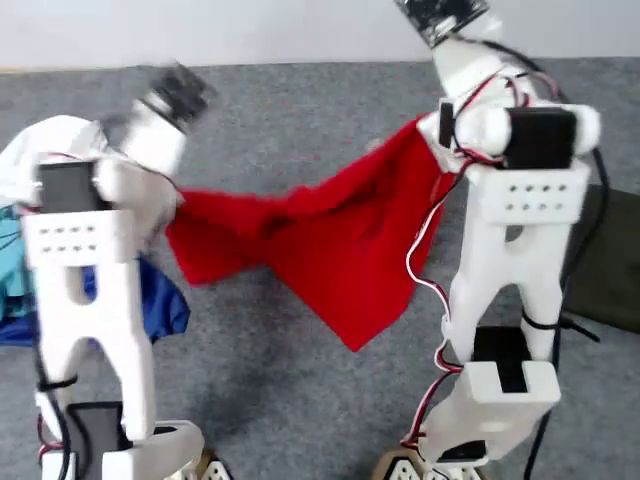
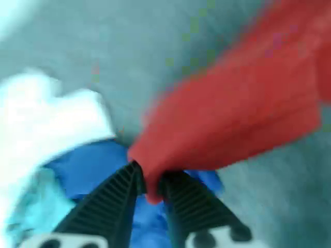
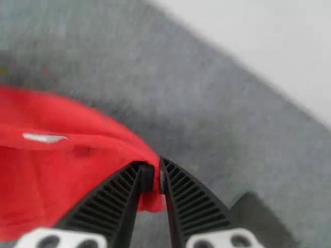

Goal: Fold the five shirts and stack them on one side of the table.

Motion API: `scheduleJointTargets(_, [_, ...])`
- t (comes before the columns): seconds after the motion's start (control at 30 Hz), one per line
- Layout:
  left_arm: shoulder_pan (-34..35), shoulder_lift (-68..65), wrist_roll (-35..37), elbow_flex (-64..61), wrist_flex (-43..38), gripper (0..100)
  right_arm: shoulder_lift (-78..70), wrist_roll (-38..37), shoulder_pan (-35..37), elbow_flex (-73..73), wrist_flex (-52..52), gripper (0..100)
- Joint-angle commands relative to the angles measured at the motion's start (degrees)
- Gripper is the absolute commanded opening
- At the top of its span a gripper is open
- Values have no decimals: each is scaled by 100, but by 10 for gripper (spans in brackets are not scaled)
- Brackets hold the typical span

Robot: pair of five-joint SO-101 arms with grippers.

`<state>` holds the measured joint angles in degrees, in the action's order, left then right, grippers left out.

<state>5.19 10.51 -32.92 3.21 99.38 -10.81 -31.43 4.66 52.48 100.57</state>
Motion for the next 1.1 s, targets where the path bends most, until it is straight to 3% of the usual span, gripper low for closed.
scheduleJointTargets(0.0, [-448, 149, -492, -1121, 105, 47, 347, 18, 22, -308, 189, 11])
scheduleJointTargets(0.13, [-677, 141, -554, -1499, 70, 122, 338, 18, 22, -484, 180, 11])
scheduleJointTargets(0.4, [-642, 141, -563, -1490, -185, 122, 330, 44, 84, -510, 180, 11])
scheduleJointTargets(0.67, [-633, 193, -563, -1490, -158, 8, 330, 35, 215, -510, 180, 11])
scheduleJointTargets(1.07, [-18, 176, -554, -356, 105, 5, 382, 35, 242, -510, 180, 11])
